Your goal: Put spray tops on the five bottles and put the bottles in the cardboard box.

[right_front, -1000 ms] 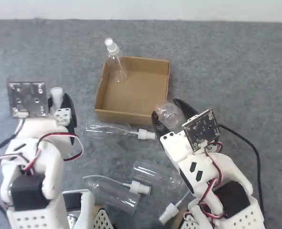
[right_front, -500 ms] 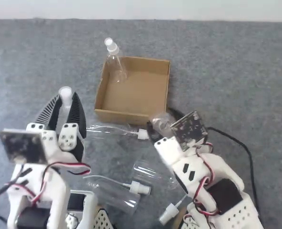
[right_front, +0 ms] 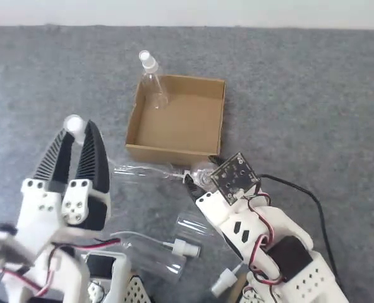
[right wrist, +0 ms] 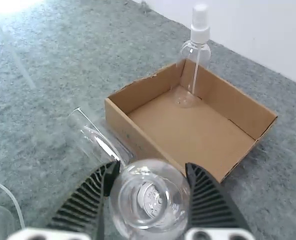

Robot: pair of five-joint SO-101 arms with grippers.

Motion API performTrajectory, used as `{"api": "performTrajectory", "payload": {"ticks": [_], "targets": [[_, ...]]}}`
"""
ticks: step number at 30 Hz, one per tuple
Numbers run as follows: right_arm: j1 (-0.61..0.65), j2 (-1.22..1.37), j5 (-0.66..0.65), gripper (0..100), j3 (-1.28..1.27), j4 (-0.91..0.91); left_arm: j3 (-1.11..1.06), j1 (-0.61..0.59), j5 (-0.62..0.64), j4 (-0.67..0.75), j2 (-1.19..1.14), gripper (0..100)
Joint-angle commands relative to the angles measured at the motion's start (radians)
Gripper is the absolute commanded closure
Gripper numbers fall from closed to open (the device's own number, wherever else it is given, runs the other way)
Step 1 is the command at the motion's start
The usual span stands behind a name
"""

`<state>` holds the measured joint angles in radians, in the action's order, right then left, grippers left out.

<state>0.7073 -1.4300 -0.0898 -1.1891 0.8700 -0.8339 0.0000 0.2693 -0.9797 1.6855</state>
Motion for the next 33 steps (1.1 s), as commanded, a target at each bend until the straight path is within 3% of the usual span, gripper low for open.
{"api": "performTrajectory", "payload": {"ticks": [1,5,11,17,24,33], "targets": [[0.01,-0.021,-0.011,92.0,0.017,-0.022,0.012,0.054,0.014,0.051,0.012,99],[0.016,-0.021,-0.017,92.0,0.017,-0.024,0.008,0.097,0.012,0.081,0.012,99],[0.143,-0.021,-0.149,92.0,-0.044,-0.048,0.01,0.101,0.012,0.126,0.014,99],[0.165,-0.021,-0.16,92.0,-0.081,-0.11,0.007,0.104,0.018,0.118,0.014,99],[0.165,-0.012,-0.176,92.0,-0.083,-0.125,0.008,0.252,0.018,0.064,0.015,99],[0.202,-0.01,-0.178,92.0,-0.083,-0.124,-0.028,0.336,0.02,0.064,0.015,99]]}}
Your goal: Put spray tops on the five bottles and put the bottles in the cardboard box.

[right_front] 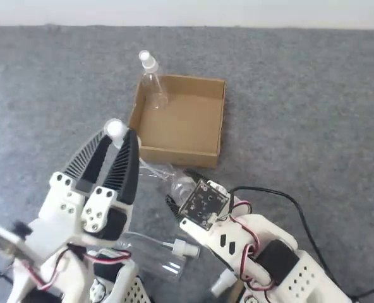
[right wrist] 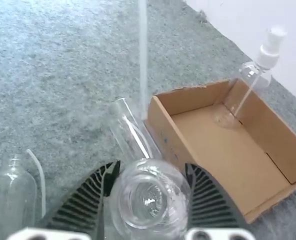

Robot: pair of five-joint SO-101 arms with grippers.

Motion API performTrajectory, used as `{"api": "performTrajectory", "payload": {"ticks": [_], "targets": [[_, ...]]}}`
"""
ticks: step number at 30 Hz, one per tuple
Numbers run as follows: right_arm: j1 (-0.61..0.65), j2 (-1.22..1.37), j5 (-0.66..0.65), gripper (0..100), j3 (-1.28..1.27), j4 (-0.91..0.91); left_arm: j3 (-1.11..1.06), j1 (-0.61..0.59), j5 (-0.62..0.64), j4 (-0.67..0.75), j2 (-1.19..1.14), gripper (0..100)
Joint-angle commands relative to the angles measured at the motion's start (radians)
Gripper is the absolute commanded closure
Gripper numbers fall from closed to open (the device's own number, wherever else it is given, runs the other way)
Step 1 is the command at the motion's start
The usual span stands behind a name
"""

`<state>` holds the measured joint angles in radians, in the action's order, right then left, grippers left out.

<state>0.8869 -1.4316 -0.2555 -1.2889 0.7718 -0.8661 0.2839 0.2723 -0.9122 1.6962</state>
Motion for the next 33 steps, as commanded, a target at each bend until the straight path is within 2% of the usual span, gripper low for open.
{"api": "performTrajectory", "payload": {"ticks": [1,8,14,20,25,33], "targets": [[0.022,-0.008,-0.012,92.0,0.017,-0.025,0.002,0.071,0.017,-0.003,0.005,99],[0.019,-0.008,-0.014,92.0,0.011,-0.027,0.001,0.138,0.017,-0.005,0.005,99],[0.019,-0.008,-0.014,92.0,-0.049,-0.117,0.001,0.18,0.015,-0.006,0.005,99],[0.018,-0.008,-0.014,92.0,-0.051,-0.12,0.008,0.181,0.015,-0.031,0.005,99],[0.018,-0.008,-0.014,92.0,-0.049,-0.119,0.001,0.241,0.009,-0.057,0.005,99],[0.018,-0.01,-0.014,92.0,-0.051,-0.113,-0.058,0.236,0.008,-0.054,0.005,99]]}}
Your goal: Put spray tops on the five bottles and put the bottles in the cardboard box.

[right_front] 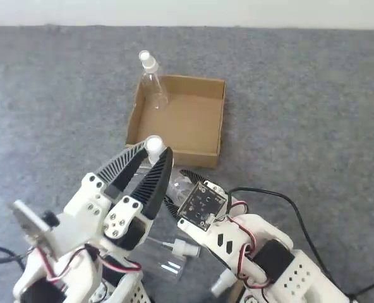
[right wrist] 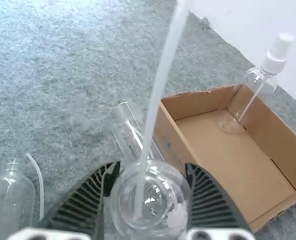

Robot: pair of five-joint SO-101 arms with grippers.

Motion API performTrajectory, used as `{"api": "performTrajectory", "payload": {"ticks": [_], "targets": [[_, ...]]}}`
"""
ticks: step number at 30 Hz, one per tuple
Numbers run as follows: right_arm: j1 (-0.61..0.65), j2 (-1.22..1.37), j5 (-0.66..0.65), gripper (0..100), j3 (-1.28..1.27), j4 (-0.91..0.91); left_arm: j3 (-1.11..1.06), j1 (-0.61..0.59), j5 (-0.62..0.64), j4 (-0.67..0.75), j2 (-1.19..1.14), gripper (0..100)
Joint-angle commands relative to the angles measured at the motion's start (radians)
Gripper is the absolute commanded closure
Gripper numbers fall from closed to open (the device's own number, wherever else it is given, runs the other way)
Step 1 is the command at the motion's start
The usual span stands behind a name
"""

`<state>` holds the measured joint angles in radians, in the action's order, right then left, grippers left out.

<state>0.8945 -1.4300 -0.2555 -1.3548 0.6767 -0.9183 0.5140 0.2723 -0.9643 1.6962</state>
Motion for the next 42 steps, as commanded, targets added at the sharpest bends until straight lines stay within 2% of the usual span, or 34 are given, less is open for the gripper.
{"api": "performTrajectory", "payload": {"ticks": [1,7,13,19,23,28,42], "targets": [[0.01,-0.012,-0.014,92.0,0.015,-0.018,-0.005,0.006,0.008,-0.002,0.005,99],[-0.005,-0.01,-0.008,92.0,0.015,-0.018,-0.008,0.015,-0.034,-0.02,0.02,99],[-0.035,-0.01,-0.006,92.0,0.02,-0.018,-0.041,0.063,-0.092,-0.037,0.135,99],[-0.038,-0.01,-0.006,92.0,0.021,-0.018,-0.082,0.069,-0.11,-0.043,0.123,99],[-0.039,-0.01,-0.006,92.0,0.023,-0.001,-0.099,0.129,-0.146,-0.057,0.123,99],[-0.039,-0.01,-0.005,92.0,0.057,0.05,-0.097,0.135,-0.155,-0.058,0.123,99],[-0.084,-0.021,-0.005,92.0,0.058,0.051,-0.14,0.135,-0.184,-0.114,0.123,99]]}}
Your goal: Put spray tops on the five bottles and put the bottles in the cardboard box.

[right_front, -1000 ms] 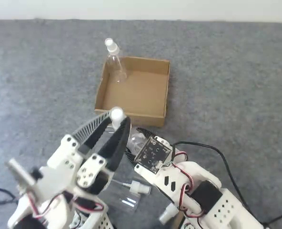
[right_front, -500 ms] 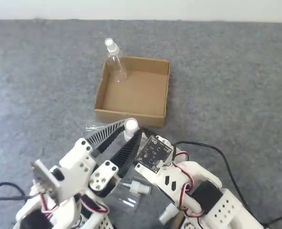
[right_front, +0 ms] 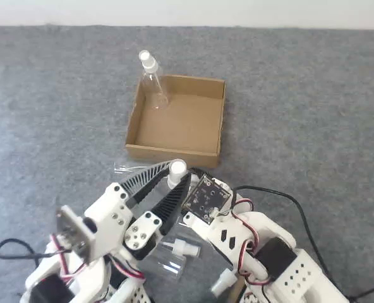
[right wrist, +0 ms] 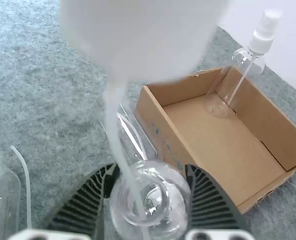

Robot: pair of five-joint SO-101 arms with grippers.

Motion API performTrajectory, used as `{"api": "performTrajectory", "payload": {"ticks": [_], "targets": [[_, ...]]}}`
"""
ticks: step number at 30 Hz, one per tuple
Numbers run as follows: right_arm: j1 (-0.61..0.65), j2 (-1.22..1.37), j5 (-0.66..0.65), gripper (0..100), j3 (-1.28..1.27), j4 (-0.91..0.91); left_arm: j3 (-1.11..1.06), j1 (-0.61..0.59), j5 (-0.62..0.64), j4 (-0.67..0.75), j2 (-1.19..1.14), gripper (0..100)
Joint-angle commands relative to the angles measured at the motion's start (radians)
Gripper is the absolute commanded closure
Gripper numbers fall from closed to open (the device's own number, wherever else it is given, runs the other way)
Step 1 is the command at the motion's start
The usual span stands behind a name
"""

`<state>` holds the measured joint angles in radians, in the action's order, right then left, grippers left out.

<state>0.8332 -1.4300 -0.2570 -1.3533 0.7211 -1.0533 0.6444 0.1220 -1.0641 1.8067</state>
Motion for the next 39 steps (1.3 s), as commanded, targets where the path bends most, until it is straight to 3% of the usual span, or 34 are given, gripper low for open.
{"api": "performTrajectory", "payload": {"ticks": [1,5,14,21,27,31,39], "targets": [[-0.024,-0.021,-0.003,92.0,0.057,0.005,-0.012,0.005,-0.034,-0.014,0.012,99],[-0.022,-0.021,-0.003,92.0,0.058,-0.002,-0.048,0.015,-0.038,-0.011,0.012,99],[-0.025,-0.022,-0.003,92.0,0.058,-0.002,-0.105,0.176,-0.115,-0.031,0.012,99],[-0.025,-0.022,-0.003,92.0,0.058,0.005,-0.104,0.089,-0.109,-0.035,0.012,84],[-0.025,-0.022,-0.003,92.0,0.058,0.005,-0.099,0.043,-0.115,-0.035,0.012,82],[-0.025,-0.022,-0.003,92.0,0.058,0.005,-0.097,0.041,-0.11,-0.043,0.012,75],[-0.027,-0.021,-0.003,92.0,0.058,0.007,0.002,0.026,-0.11,-0.117,0.012,75]]}}
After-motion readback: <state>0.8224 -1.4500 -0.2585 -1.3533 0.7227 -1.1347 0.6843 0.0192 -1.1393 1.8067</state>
